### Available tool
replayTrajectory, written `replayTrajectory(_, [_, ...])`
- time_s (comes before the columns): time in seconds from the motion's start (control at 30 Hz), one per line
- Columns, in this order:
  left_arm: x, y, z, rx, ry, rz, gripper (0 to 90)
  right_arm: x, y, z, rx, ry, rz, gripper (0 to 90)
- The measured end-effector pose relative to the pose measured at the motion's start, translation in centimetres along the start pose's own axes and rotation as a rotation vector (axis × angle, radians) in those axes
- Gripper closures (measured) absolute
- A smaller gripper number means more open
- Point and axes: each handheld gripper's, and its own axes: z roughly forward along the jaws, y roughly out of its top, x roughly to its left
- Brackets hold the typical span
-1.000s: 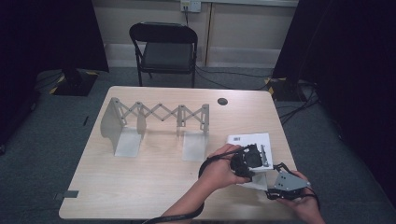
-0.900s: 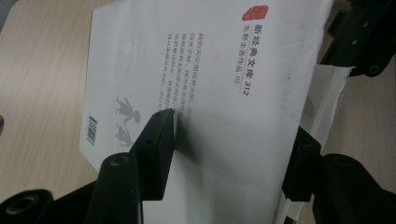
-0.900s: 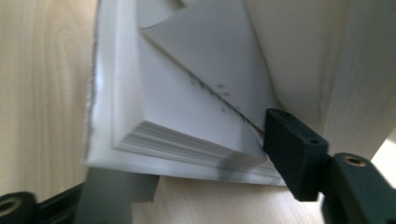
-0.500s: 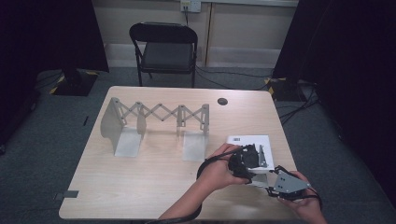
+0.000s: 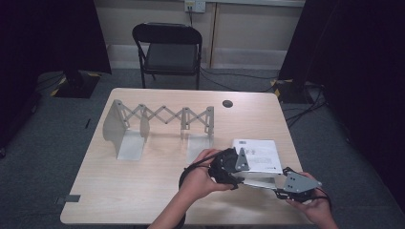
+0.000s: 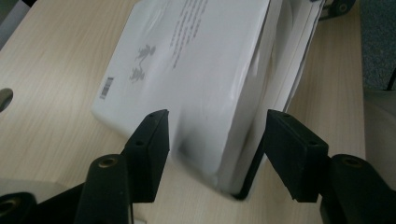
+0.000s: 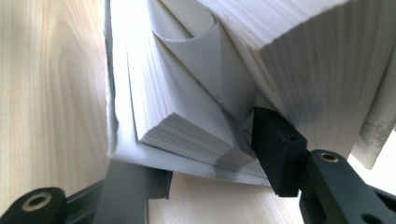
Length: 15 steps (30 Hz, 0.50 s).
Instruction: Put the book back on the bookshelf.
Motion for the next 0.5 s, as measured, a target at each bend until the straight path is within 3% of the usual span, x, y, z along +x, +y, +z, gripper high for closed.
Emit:
replayTrajectory(0.27, [-0.2,-2.2,0.4,-0.011,-0.015,-0.049,38.6,-0.9,0.2,-0.5,-0.001,0.041,0.031,51.2])
replayTrajectory(0.5, [-0.5,-4.2,1.9,0.000,-0.049,-0.083,38.3,-1.9,0.5,-1.3,0.000,0.087,0.065,51.2])
